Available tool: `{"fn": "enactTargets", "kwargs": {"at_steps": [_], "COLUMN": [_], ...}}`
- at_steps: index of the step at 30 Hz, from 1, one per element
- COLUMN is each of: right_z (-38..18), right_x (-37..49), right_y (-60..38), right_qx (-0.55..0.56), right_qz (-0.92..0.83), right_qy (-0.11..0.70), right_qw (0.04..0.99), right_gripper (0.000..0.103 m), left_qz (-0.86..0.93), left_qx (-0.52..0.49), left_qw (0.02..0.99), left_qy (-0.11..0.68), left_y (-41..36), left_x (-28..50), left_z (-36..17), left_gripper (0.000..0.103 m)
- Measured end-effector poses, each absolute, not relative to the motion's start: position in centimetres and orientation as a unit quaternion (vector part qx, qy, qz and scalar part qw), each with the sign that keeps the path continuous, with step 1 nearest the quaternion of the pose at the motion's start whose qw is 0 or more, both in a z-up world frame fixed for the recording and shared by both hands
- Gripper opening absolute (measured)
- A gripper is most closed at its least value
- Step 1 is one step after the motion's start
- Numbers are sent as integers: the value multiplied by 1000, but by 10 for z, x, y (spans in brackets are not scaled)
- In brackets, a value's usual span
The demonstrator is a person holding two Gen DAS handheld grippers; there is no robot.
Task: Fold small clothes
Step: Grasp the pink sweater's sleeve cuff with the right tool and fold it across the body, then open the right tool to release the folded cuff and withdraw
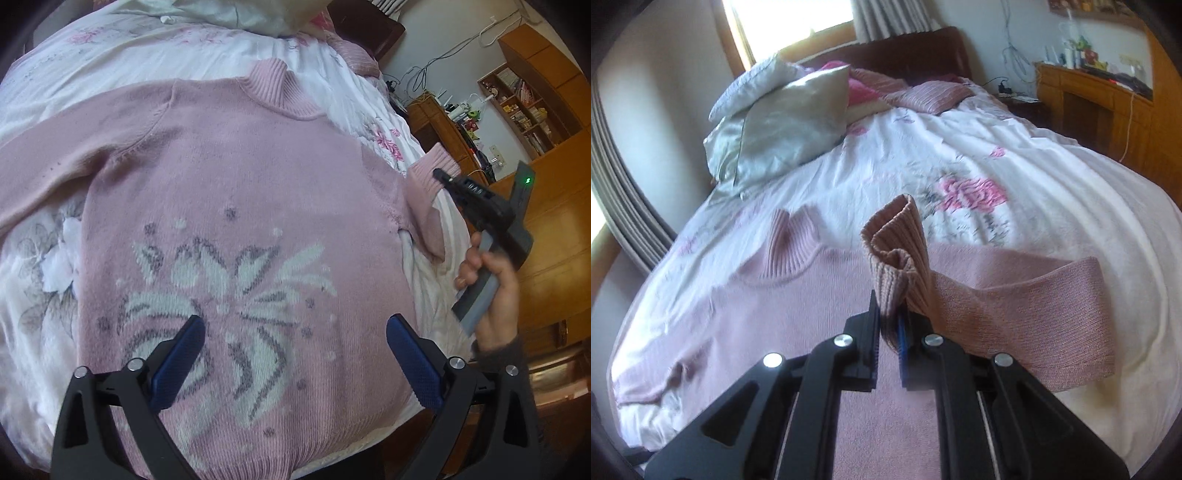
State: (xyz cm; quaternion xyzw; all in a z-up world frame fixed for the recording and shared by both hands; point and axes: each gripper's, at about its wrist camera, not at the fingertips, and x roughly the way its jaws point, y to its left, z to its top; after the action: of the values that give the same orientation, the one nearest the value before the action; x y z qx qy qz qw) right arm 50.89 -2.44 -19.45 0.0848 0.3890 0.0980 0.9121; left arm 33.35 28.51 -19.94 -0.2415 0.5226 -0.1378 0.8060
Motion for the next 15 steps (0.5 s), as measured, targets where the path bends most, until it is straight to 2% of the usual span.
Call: {"fn": "enactTargets", "kwargs": {"at_steps": [5,8,10,11,15], "right_z": [-262,-279,-272,-267,-246], "right_x": [501,489,474,464,414], "right_y": [31,45,40,35,-1], "right_qx": [-9,-42,-44,-38,27], "right_qz": [109,128,147,150,176], "right_qy": [439,453,450,447,441], "right_qw": [892,881,880,881,880], "right_gripper": [7,27,62,65,66], "left_qz": [-190,-216,-228,-230,-236], "left_qx": [-287,-313,-340,-353,-384], "left_qw": [796,781,765,755,723], "left_qy": [498,495,497,502,524], "left_y": [275,261,253,249,225], "left_x": [388,426,450,461,498], "left_z": [-207,-220,-233,-241,-271], "left_gripper": [99,99,99,99,99]}}
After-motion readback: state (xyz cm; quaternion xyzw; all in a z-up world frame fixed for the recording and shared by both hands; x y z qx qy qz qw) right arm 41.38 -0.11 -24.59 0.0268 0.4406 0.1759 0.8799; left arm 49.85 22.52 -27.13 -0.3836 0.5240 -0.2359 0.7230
